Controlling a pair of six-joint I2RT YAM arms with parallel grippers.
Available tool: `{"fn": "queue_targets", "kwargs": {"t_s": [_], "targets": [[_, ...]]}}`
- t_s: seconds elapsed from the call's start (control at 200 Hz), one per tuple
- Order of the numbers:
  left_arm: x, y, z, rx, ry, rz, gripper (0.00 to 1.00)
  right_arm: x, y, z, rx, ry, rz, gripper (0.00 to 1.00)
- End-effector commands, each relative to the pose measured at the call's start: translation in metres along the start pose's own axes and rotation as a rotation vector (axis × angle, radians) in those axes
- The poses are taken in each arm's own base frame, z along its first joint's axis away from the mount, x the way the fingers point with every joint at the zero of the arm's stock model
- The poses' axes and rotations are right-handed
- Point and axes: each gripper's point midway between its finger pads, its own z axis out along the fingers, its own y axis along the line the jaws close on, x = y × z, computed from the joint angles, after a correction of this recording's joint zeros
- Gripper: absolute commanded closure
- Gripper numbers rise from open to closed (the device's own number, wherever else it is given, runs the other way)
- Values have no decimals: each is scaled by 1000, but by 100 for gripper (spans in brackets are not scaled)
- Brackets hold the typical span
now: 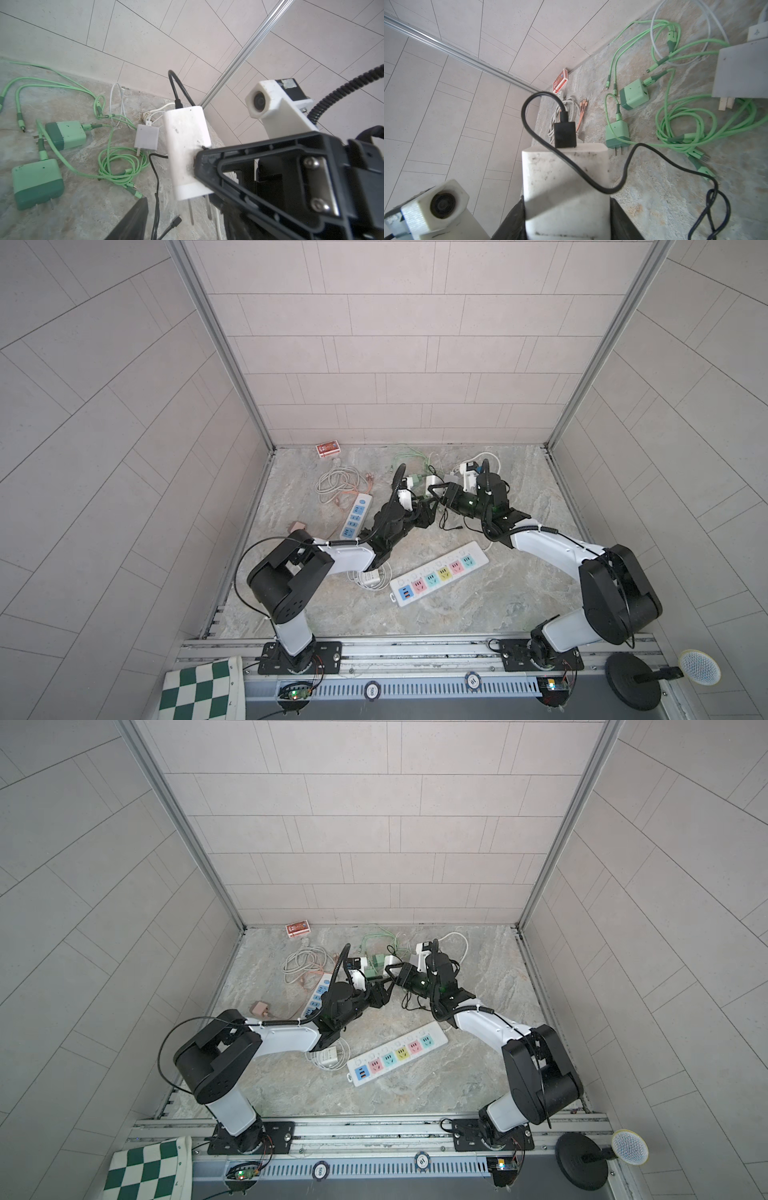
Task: Insert the plug
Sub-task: 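Bring the charger toward the left gripper and grasp it there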
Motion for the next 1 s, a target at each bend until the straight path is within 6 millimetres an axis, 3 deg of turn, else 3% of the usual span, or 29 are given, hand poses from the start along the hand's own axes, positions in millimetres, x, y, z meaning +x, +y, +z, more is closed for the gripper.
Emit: {"fn": "queue_targets", "kwargs": {"t_s": [0.0, 0.29, 0.5, 0.896, 0.996], "targets": [[-34, -26, 3, 98, -152, 6, 37, 9, 10, -4, -20, 19, -7, 65], [-41, -20, -9, 113, -265, 0, 41, 23, 12, 1, -15, 43, -1, 65], [-49, -28, -17, 87, -308, 64, 42, 28, 10, 3, -25, 49, 15, 65], [-70, -38, -13, 62, -376, 170, 59, 35, 9, 3, -32, 64, 23, 66], [-70, -37, -14, 57, -376, 187, 63, 37, 7, 2, -26, 73, 30, 53]]}}
